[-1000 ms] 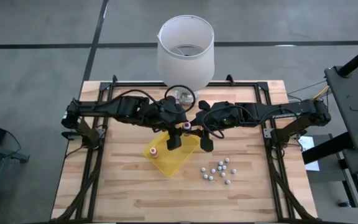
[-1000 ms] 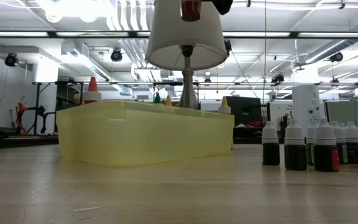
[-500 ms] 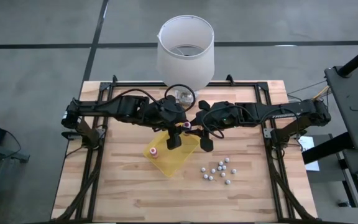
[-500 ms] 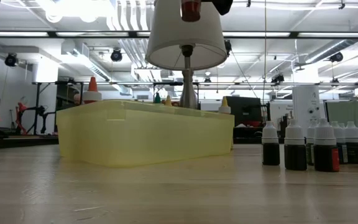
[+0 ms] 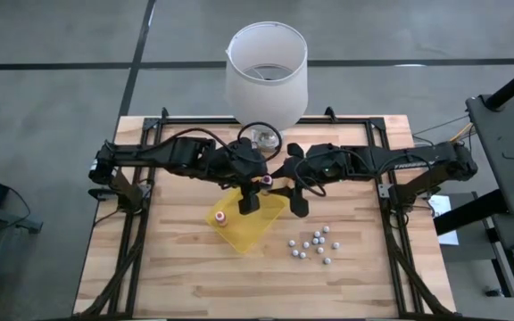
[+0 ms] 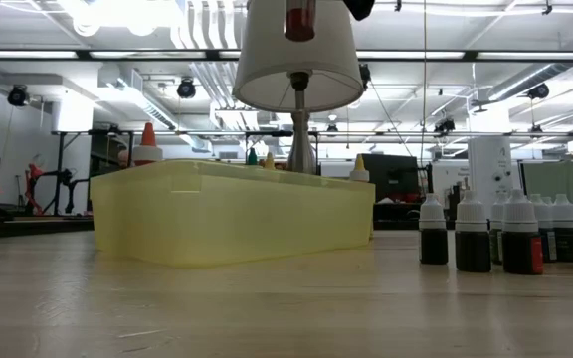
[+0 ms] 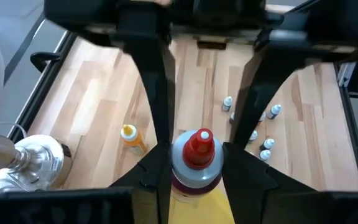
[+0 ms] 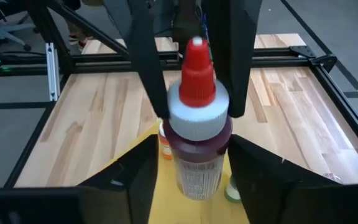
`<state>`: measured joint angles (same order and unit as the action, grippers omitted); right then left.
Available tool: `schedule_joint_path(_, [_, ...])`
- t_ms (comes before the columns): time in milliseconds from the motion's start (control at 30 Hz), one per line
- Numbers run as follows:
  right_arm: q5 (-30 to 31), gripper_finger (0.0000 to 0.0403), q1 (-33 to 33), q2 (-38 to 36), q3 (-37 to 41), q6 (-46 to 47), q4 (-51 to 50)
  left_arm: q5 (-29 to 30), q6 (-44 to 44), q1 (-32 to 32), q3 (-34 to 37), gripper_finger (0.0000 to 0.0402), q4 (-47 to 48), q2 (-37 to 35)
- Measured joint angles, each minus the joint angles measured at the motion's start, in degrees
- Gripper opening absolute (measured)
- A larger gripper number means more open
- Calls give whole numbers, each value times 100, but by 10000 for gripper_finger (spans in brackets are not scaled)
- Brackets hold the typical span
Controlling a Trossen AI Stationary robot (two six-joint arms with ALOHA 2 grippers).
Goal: Pick & Place food coloring
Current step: Put the large red food coloring bottle into the yellow bin
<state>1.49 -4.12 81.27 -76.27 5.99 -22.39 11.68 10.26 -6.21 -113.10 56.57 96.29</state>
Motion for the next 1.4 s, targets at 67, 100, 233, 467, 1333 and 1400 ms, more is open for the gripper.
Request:
schedule_joint_path(67, [-3, 201, 0, -58, 0, 3, -51, 7, 0, 8, 0, 93, 19, 0])
schedule_joint_path(100, [-2, 206, 0, -94, 0, 4, -91, 22, 0, 13, 0, 93, 37, 0])
schedule_joint_path(233, [-5, 217, 0, -348, 0, 156, -516, 43, 12, 52, 0, 93, 273, 0])
schedule_joint_path(467, [-1, 219, 0, -863, 0, 547, -1542, 48, 59, 118, 0, 93, 654, 0])
schedule_joint_path(1333, [152, 219, -14, -1254, 181, 1203, -2546, -71, 670, 257, 1836, 92, 112, -434])
schedule_joint_path(1400, [152, 219, -19, -1254, 181, 1205, -2546, -70, 674, 257, 2146, 92, -159, -629])
